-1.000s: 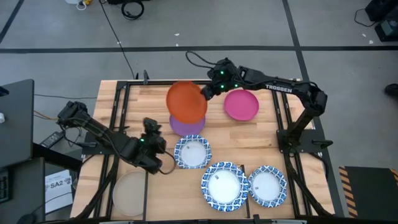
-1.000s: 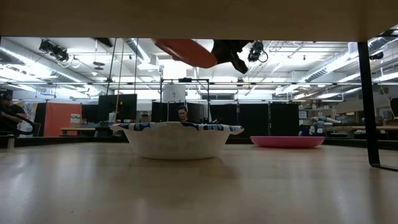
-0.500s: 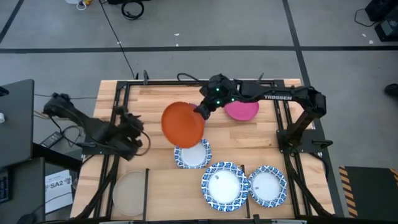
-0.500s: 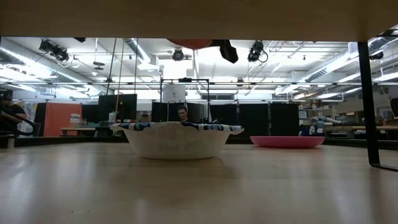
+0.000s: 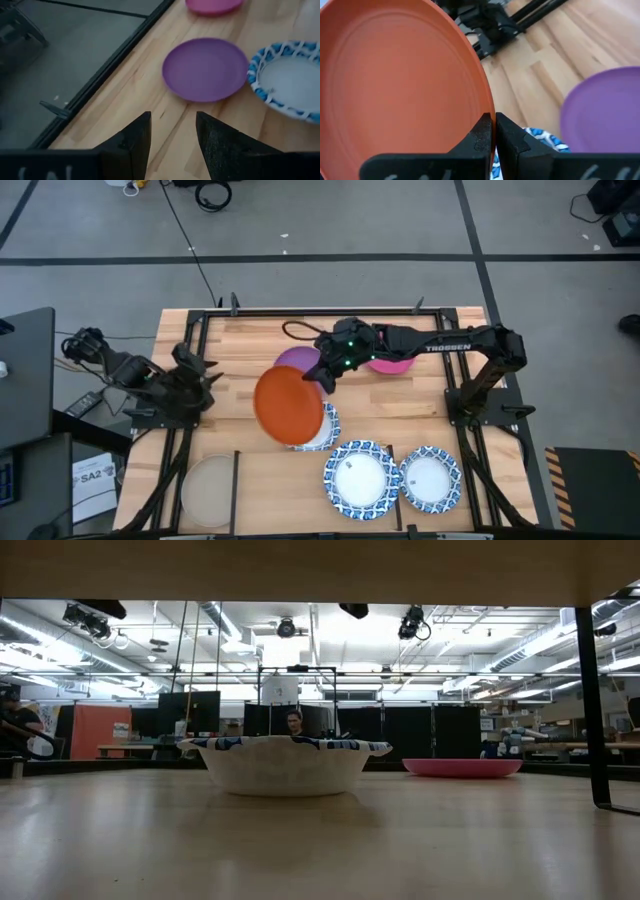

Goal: Place and stack plates onto a shelf
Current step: Put the orange plate on the shelf

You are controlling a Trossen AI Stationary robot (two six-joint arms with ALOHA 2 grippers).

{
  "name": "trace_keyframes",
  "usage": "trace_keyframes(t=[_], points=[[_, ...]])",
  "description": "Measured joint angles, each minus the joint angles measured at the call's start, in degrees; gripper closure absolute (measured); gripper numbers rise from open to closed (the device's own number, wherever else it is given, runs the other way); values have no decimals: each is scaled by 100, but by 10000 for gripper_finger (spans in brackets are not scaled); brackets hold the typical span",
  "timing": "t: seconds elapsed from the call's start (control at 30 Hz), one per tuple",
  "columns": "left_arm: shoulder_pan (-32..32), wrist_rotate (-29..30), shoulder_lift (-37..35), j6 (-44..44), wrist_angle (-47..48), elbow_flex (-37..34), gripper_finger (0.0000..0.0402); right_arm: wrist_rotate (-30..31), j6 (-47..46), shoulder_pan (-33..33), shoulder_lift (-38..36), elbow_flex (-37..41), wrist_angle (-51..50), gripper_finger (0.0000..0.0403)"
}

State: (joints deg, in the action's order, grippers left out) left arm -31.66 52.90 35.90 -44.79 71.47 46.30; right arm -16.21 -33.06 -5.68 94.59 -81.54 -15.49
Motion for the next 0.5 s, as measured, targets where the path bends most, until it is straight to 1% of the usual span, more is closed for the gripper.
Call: trace_keyframes(t=[0.2, 0.43, 0.5], points=[[7, 248, -319, -424, -71, 0, 239, 22, 2, 330, 0, 0, 201, 385], [9, 567, -334, -407, -366, 0, 239, 87, 53, 628, -4, 0, 562, 385], [9, 626, -332, -407, -468, 0, 239, 90, 131, 679, -4, -79, 467, 385]])
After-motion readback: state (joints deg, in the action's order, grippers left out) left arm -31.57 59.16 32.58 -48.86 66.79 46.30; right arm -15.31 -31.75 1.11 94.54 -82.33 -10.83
